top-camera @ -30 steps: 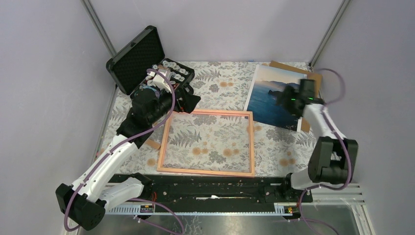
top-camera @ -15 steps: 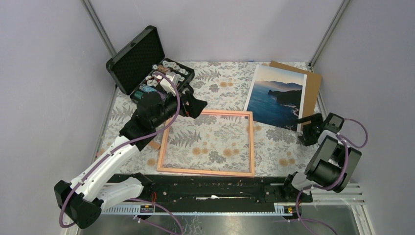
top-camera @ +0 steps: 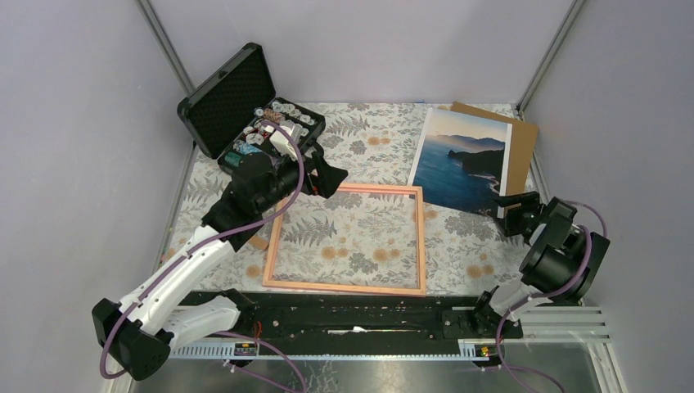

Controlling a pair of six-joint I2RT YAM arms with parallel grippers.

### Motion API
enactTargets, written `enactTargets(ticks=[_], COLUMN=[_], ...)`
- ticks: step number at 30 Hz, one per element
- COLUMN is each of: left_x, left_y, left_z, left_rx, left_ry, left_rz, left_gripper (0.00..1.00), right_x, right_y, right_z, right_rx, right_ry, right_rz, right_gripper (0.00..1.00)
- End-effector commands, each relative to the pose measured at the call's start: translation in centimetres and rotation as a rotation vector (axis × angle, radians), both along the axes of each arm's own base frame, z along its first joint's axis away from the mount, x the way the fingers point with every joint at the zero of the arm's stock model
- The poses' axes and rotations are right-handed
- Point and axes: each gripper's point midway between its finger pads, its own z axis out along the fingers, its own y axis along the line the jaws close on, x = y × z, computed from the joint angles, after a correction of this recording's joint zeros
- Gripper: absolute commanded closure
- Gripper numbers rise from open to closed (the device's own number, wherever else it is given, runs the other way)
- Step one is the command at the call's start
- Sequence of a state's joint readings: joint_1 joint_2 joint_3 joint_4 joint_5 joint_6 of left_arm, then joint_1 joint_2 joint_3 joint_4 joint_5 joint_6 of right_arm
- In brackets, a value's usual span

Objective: Put the photo into the frame

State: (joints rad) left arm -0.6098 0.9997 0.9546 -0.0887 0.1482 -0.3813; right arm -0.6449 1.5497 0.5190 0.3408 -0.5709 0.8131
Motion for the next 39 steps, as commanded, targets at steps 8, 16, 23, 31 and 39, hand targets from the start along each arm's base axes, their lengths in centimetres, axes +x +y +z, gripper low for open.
enactTargets(ticks=[8, 16, 23, 31, 39], left_x=[0.3, 0.3, 0.4, 0.8, 0.6], left_y=[-0.1, -0.1, -0.2, -0.2, -0.2], left_z=[1.3, 1.4, 1.1, 0.6, 0.7], left_rx=[-0.016, -0.020, -0.017, -0.007, -0.013], left_ry=[-0.047, -0.049, -0.044, -0.033, -0.034], left_rz=[0.004, 0.004, 0.005, 0.012, 0.004], left_gripper=[0.01, 0.01, 0.01, 0.01, 0.01], right_x=[0.3, 2.3, 4.0, 5.7, 6.0], right_y=[1.1, -0.1, -0.7, -1.2, -5.1], right_z=[3.3, 5.6, 4.4, 3.0, 5.2], right_rx=[0.007, -0.037, 0.005, 0.026, -0.189], right_ry=[-0.162, -0.322, -0.437, -0.448, -0.372], right_rz=[0.012, -0.012, -0.072, -0.102, -0.117], right_gripper=[0.40, 0.47, 0.50, 0.72, 1.00])
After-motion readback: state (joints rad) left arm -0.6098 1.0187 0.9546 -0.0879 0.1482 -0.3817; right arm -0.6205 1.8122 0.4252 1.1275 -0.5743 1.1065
